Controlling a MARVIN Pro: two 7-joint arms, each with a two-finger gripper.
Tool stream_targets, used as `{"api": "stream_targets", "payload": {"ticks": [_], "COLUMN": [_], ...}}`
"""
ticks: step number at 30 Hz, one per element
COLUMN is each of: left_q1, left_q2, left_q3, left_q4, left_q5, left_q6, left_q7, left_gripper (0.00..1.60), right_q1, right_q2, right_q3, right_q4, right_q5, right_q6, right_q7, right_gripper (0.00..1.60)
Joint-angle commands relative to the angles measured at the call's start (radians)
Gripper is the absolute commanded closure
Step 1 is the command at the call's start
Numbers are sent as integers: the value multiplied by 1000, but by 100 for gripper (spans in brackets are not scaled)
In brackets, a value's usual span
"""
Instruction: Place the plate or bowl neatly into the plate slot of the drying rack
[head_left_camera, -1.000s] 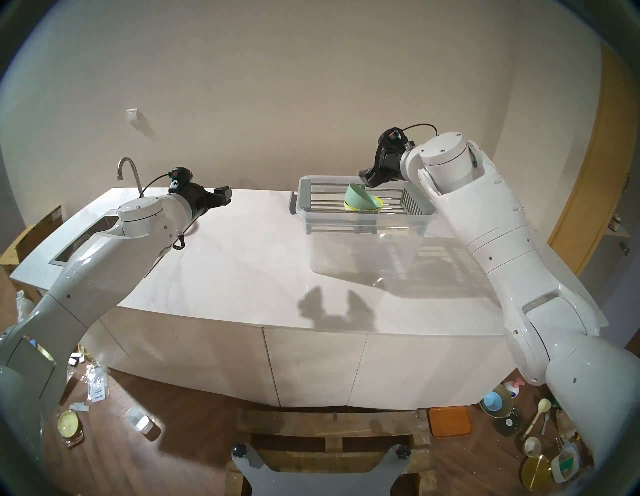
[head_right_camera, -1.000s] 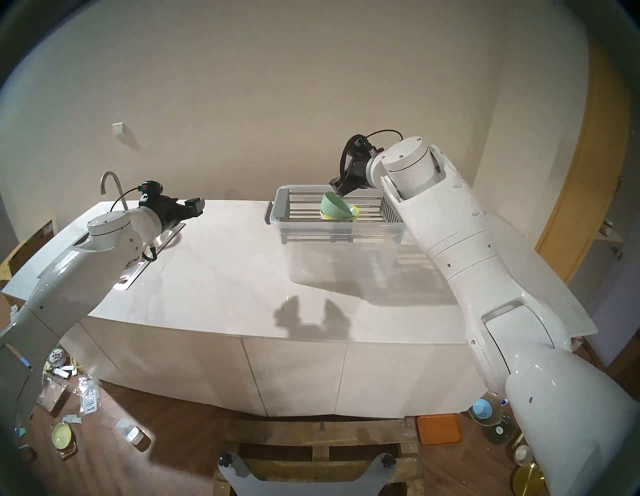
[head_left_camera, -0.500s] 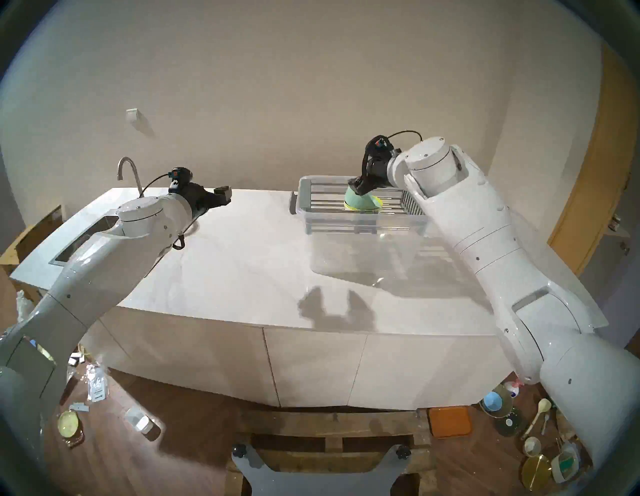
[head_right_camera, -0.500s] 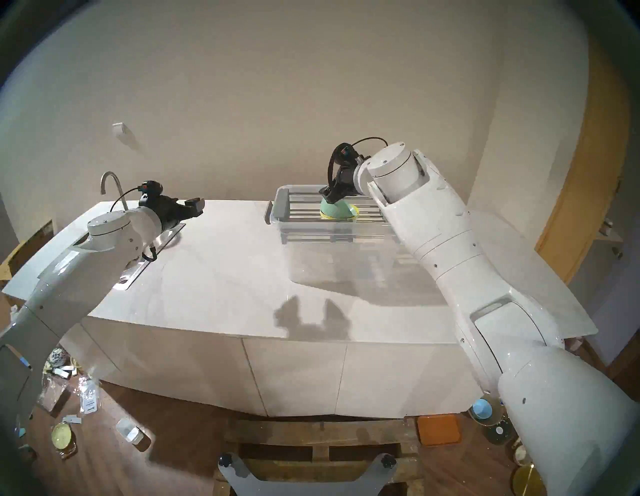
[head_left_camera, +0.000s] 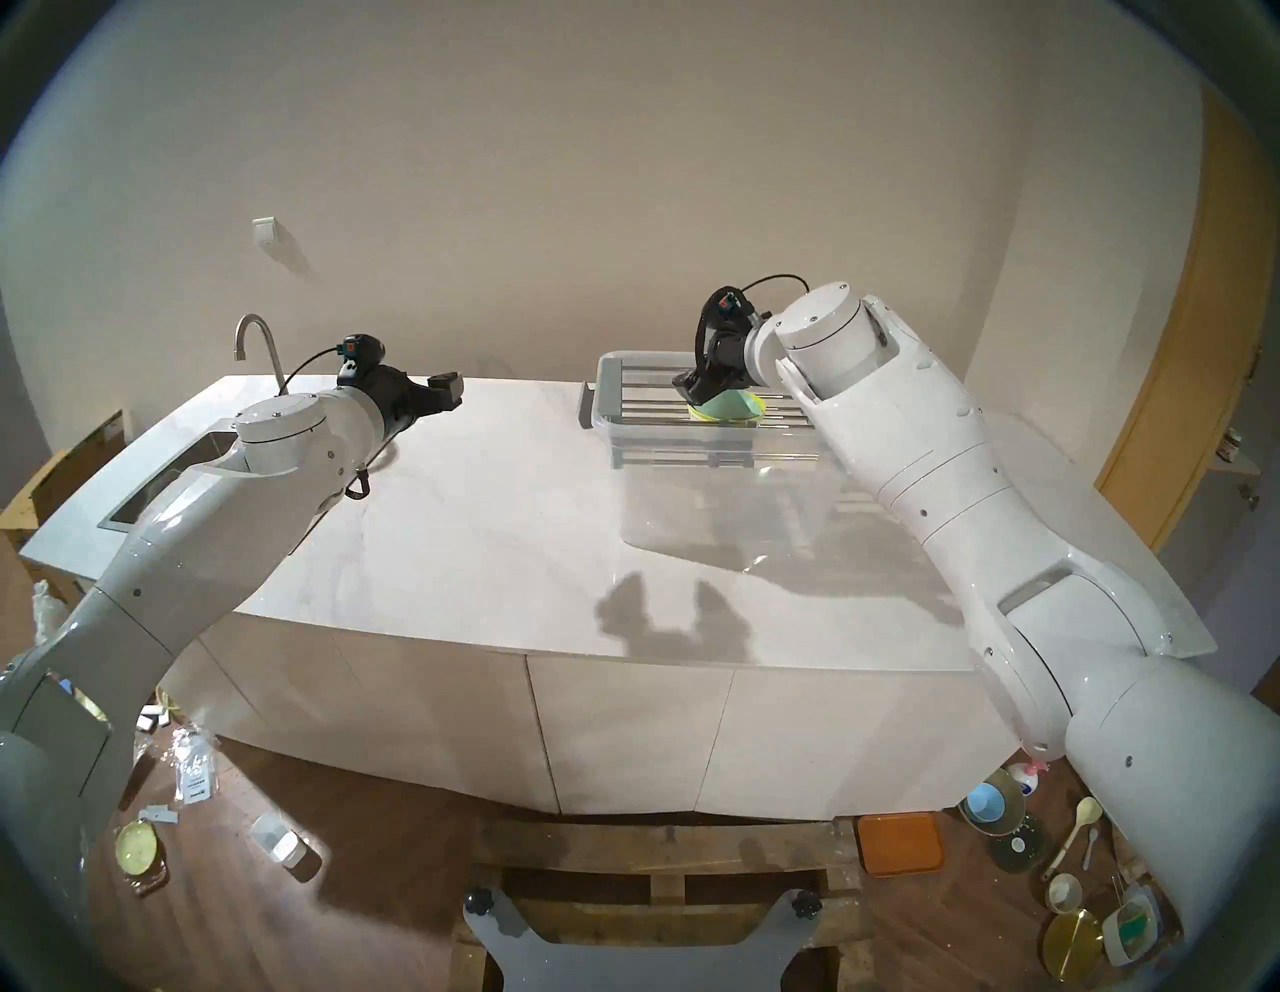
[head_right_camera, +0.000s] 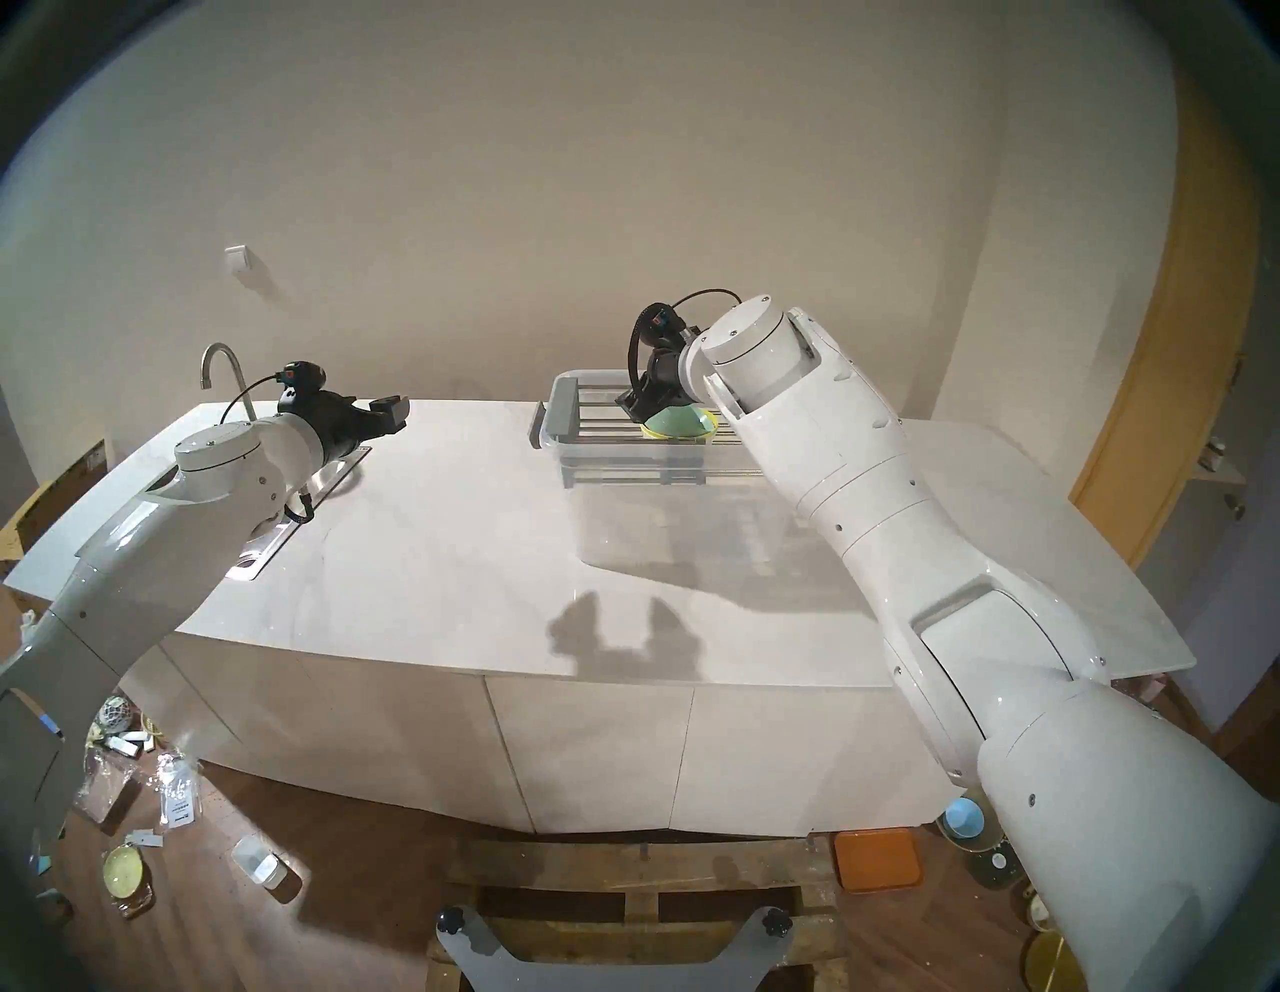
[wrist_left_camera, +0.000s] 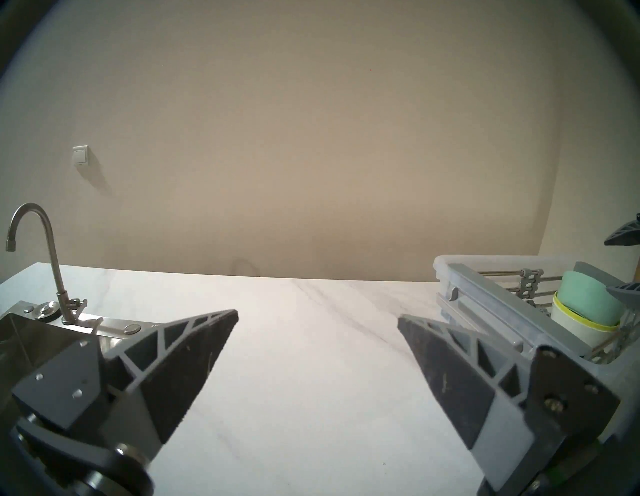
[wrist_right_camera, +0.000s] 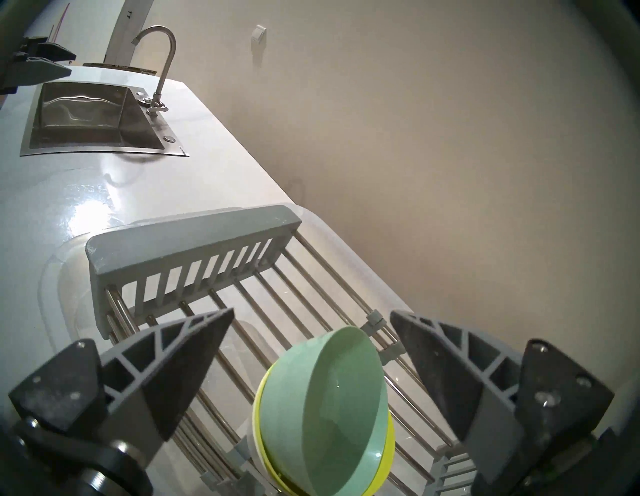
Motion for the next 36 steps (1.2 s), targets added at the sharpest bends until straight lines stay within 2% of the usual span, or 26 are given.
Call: {"api": "stream_targets", "payload": {"ticks": [1, 3, 4, 5, 6, 7, 8, 9, 11, 12, 13, 17, 18, 19, 20, 21, 22, 23, 24, 25, 26, 27, 36], "left_q1": [-32, -32, -32, -32, -32, -32, -32, -32, -32, -32, -32, -32, -32, -32, -32, -32, -32, -32, -32, -32, -32, -32, -32], "left_q2": [2, 2, 2, 2, 2, 2, 2, 2, 2, 2, 2, 2, 2, 2, 2, 2, 2, 2, 2, 2, 2, 2, 2], "left_q3": [-19, -19, -19, -19, -19, -19, -19, -19, -19, -19, -19, -19, -19, -19, -19, -19, -19, -19, -19, -19, -19, -19, -19], "left_q4": [-16, -16, -16, -16, -16, -16, -16, -16, -16, -16, -16, -16, -16, -16, -16, -16, -16, -16, -16, -16, -16, -16, -16], "left_q5": [-1, -1, -1, -1, -1, -1, -1, -1, -1, -1, -1, -1, -1, -1, -1, -1, -1, -1, -1, -1, -1, -1, -1], "left_q6": [-8, -8, -8, -8, -8, -8, -8, -8, -8, -8, -8, -8, -8, -8, -8, -8, -8, -8, -8, -8, -8, -8, -8], "left_q7": [-8, -8, -8, -8, -8, -8, -8, -8, -8, -8, -8, -8, -8, -8, -8, -8, -8, -8, -8, -8, -8, -8, -8], "left_gripper": [0, 0, 0, 0, 0, 0, 0, 0, 0, 0, 0, 0, 0, 0, 0, 0, 0, 0, 0, 0, 0, 0, 0], "right_q1": [39, 37, 37, 37, 35, 34, 34, 34, 33, 33, 33, 31, 31, 31, 31, 32, 33, 33, 34, 35, 35, 35, 40], "right_q2": [-23, -24, -25, -25, -24, -24, -24, -23, -23, -23, -22, -17, -16, -15, -15, -15, -15, -15, -15, -16, -16, -16, -22], "right_q3": [6, 6, 6, 6, 5, 5, 5, 6, 6, 7, 7, 7, 6, 6, 6, 6, 6, 6, 6, 6, 6, 6, 4], "right_q4": [-5, -2, 1, 1, 2, 2, 2, 2, 2, 2, 1, -3, -4, -5, -5, -5, -5, -4, -3, -2, -2, -1, 14], "right_q5": [4, 4, 5, 5, 5, 4, 4, 4, 4, 5, 5, 3, 2, 2, 0, 0, -1, -1, -2, -3, -3, -3, -5], "right_q6": [-12, -13, -11, -11, -11, -11, -11, -10, -9, -9, -8, -6, -6, -6, -6, -6, -7, -7, -8, -9, -9, -9, -10], "right_q7": [1, 2, 4, 4, 7, 8, 8, 10, 11, 12, 12, 17, 18, 18, 18, 18, 17, 17, 17, 17, 17, 17, 16], "right_gripper": [0, 43, 72, 72, 105, 122, 122, 140, 140, 155, 160, 160, 137, 137, 125, 100, 89, 67, 67, 39, 39, 1, 0]}}
